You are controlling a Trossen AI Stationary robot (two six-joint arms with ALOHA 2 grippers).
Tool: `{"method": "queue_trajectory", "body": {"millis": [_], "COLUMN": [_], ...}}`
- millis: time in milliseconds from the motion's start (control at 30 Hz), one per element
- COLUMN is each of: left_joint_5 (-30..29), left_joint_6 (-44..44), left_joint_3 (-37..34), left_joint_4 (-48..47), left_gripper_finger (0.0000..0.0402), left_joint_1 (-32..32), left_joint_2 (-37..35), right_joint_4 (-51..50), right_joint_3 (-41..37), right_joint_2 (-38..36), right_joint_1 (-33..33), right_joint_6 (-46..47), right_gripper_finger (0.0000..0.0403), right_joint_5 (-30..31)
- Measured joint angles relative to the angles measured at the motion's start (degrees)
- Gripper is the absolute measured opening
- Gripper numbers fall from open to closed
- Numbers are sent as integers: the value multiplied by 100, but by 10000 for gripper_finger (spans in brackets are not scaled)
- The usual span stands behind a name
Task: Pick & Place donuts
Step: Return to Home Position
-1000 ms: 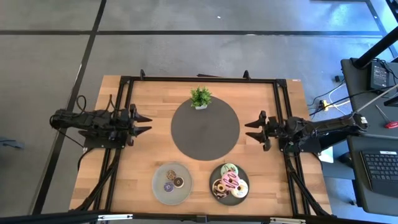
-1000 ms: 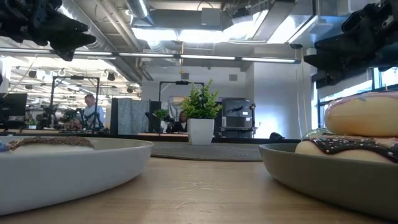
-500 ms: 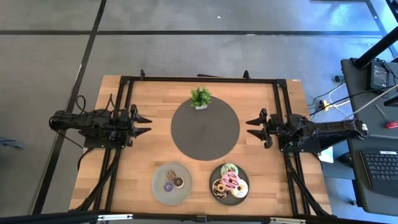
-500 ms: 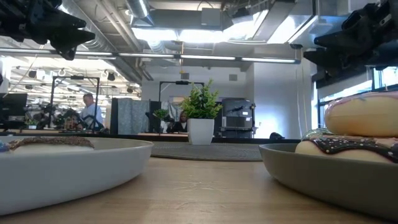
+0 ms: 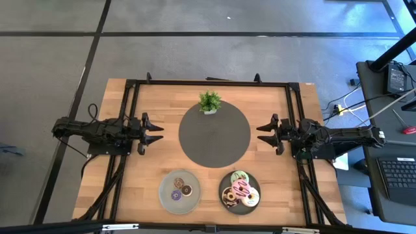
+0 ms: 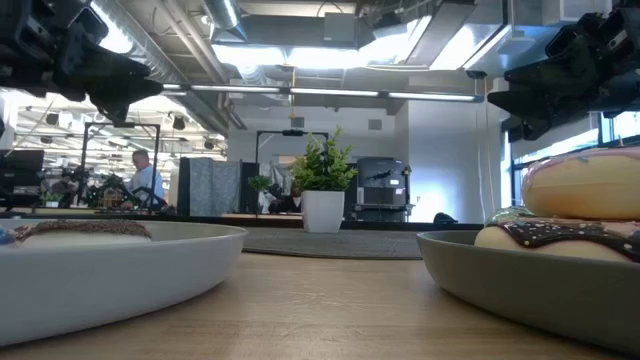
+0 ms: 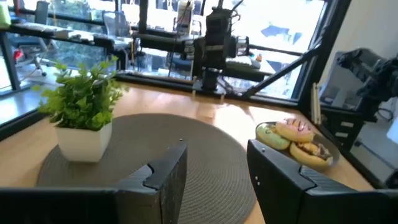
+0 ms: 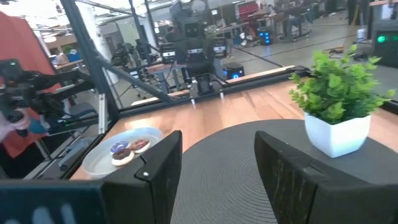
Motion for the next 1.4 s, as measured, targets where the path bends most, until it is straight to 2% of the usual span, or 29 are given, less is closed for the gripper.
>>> {"method": "queue_trajectory", "body": {"millis": [333, 467, 567, 800, 1067, 1167, 1400], "left_joint_5": [452, 582, 597, 573, 562, 558, 567], "left_joint_6": [132, 141, 234, 1051, 1046, 1046, 1046], "left_joint_3": [-300, -310, -310, -310, -310, -310, -310], "left_joint_4": [711, 718, 715, 718, 720, 722, 722], "left_gripper_finger": [162, 164, 162, 161, 162, 160, 164], "left_joint_1": [267, 355, 356, 356, 356, 356, 356], "left_joint_2": [9, 39, 37, 38, 39, 42, 42], "right_joint_4": [-10, -82, -85, -293, -1018, -1216, -1219], "right_joint_3": [0, 0, 0, 2, 2, 7, 7], "right_joint_2": [0, -2, -38, -484, -1369, -1336, -1296], "right_joint_1": [0, -9, -112, -394, -537, -574, -605], "right_joint_6": [-173, -387, -430, -396, -321, -291, -289], "right_gripper_finger": [202, 202, 202, 202, 202, 202, 202], "right_joint_5": [-60, 6, 178, 187, 355, 662, 607]}}
